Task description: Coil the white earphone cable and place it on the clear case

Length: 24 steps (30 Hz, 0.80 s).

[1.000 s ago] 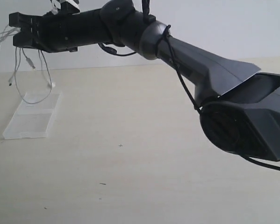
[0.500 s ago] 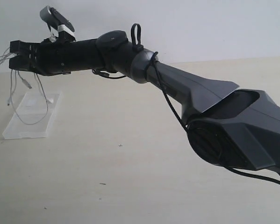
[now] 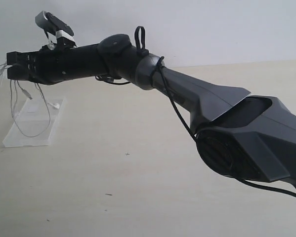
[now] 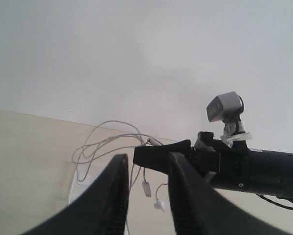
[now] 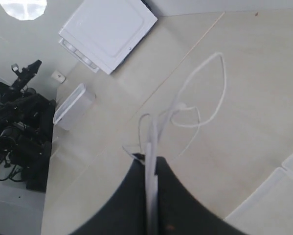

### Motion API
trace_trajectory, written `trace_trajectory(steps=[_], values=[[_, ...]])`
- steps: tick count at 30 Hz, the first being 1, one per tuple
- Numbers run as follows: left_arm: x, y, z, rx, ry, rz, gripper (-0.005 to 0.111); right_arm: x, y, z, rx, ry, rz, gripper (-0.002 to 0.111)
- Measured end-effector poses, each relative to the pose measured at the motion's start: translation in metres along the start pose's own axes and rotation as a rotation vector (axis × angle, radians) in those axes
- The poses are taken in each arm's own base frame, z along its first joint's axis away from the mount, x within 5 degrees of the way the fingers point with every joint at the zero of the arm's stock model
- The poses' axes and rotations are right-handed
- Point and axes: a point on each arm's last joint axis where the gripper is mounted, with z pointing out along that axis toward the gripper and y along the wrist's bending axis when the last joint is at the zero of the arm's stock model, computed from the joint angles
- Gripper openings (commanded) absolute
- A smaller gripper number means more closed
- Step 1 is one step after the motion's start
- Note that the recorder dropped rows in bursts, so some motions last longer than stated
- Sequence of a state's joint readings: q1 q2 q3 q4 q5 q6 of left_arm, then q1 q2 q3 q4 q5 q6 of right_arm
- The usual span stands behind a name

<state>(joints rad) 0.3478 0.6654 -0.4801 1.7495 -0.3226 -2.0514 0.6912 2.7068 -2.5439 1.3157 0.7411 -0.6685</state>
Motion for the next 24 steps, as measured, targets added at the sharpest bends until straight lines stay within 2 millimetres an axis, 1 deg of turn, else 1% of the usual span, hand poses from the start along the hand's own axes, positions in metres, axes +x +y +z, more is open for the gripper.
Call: trace_trajectory(steps=[5, 9, 15, 17, 24], values=[[0.0, 0.0, 0.0, 0.0, 0.0, 0.0, 0.03, 0.007, -0.008, 0.001, 0.058, 0.053, -0.038, 0.0], [0.0, 0.0, 0.0, 0.0, 0.0, 0.0, 0.03, 0.013, -0.019, 0.001, 0.14, 0.098, -0.077, 0.0], [0.0, 0.0, 0.0, 0.004, 0.002, 0.0, 0.03, 0.017, -0.028, 0.0, 0.248, 0.148, -0.139, 0.0], [0.0, -0.001, 0.0, 0.006, 0.003, 0.0, 0.03, 0.016, -0.028, 0.001, 0.254, 0.131, -0.144, 0.0], [0.001, -0.002, 0.0, 0.017, 0.009, 0.0, 0.03, 0.012, -0.014, 0.01, 0.176, 0.022, -0.12, 0.0]])
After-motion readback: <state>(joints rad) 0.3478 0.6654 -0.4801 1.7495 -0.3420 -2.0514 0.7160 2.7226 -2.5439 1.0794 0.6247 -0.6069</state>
